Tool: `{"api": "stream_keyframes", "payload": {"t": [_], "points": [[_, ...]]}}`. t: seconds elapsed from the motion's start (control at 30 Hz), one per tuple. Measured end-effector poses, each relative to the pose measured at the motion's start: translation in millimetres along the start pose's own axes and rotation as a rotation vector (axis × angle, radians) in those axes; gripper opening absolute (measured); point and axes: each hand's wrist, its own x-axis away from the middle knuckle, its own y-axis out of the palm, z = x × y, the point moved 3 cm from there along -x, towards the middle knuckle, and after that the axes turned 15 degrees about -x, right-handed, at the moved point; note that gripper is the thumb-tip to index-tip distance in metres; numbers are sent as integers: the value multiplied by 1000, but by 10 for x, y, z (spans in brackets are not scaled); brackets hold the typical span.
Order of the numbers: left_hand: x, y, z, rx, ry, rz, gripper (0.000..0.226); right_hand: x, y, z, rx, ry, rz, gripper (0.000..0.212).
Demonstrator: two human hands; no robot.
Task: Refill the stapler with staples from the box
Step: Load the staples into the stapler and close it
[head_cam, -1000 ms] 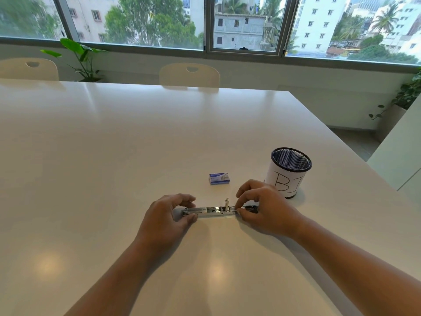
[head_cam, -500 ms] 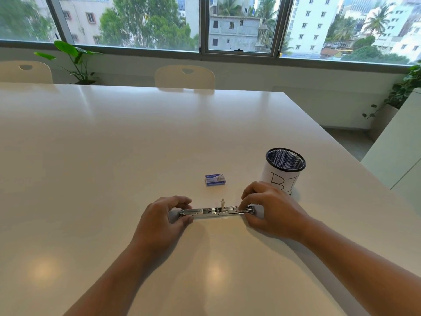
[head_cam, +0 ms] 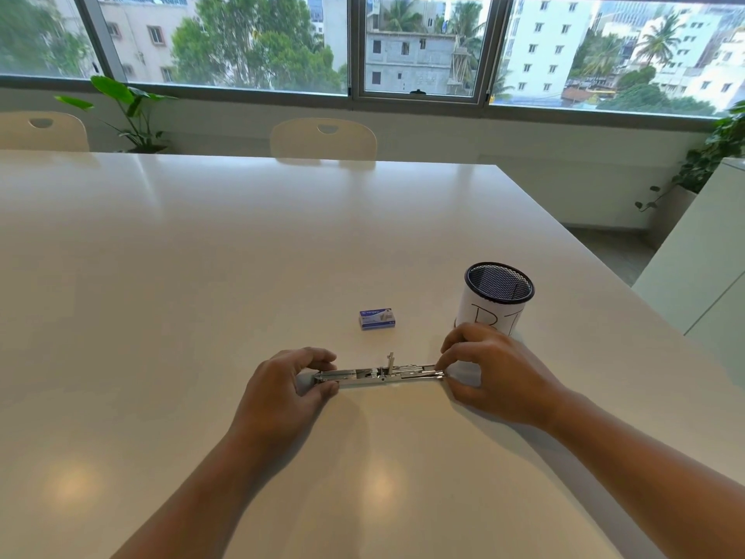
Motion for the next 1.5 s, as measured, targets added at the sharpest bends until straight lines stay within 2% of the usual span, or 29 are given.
{"api": "stream_keyframes", "payload": {"t": [0.17,0.3,0.6,0.8,1.5], "points": [[2,-9,9,8,0,-7,34,0,54,69,-172,71,87,27],[2,-13,8,13,-5,-7,34,-52,99,50,-197,69,72,32],[-3,-16,10,21,-22,-21,32,-305,232,-218,-214,-27,26,24],[-3,-21,8,18,-23,-21,33,-396,286,-294,-134,-43,-6,16],[-6,-37,13,4,-8,-29,33,-147,280,-78,-156,55,24,6]]}}
